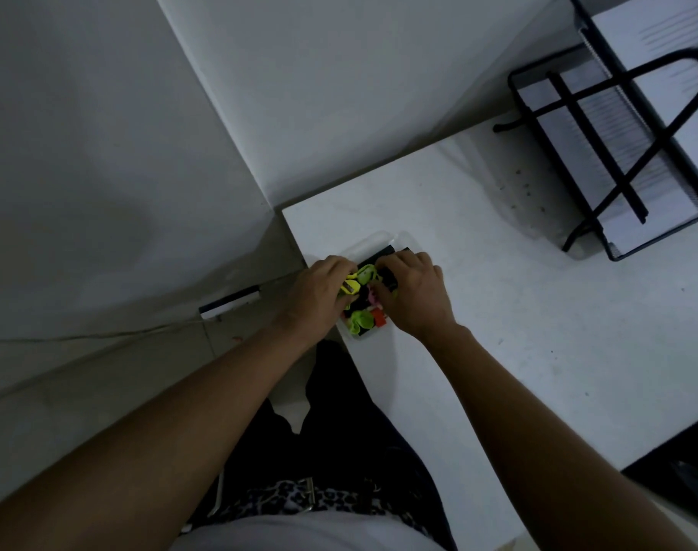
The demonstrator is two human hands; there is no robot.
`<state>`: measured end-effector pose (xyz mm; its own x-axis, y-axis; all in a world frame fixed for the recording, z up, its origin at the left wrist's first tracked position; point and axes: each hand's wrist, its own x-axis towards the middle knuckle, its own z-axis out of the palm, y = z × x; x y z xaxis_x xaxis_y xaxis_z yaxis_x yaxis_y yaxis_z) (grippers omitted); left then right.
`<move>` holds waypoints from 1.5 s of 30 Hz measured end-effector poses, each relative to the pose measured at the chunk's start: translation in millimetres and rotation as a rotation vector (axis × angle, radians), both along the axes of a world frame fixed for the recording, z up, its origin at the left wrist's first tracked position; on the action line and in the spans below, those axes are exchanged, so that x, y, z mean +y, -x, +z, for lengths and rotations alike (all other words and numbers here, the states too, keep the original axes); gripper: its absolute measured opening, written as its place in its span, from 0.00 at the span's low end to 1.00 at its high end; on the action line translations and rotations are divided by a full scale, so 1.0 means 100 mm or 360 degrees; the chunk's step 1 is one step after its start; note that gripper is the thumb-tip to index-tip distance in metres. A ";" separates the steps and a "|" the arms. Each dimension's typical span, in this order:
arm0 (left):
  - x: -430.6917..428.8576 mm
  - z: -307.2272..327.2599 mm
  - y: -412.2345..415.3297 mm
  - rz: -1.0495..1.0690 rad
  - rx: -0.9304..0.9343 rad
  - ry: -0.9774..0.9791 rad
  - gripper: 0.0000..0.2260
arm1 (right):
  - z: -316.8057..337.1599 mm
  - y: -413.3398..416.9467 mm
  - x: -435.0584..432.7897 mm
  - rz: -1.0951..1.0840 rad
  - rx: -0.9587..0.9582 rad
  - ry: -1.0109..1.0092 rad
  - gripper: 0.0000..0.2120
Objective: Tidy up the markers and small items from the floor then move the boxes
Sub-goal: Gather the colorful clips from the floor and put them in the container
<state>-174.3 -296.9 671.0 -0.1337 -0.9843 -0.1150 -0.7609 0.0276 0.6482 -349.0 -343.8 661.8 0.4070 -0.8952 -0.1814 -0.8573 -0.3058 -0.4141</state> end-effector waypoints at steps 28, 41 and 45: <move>0.03 0.04 -0.12 0.0006 -0.0061 -0.0054 0.16 | 0.07 0.18 0.02 -0.0223 -0.0159 0.0026 0.13; 0.08 0.02 -0.09 0.0074 -0.0098 -0.0169 0.18 | 0.03 0.20 0.13 -0.0129 -0.0303 -0.0145 0.19; 0.06 0.00 -0.05 0.0101 -0.0131 -0.0209 0.19 | 0.06 0.19 0.13 -0.0008 -0.0332 -0.0172 0.20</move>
<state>-169.4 -290.9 671.2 -0.0563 -0.9663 -0.2512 -0.8090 -0.1033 0.5787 -367.9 -330.8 667.6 0.4414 -0.8773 -0.1886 -0.7510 -0.2462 -0.6127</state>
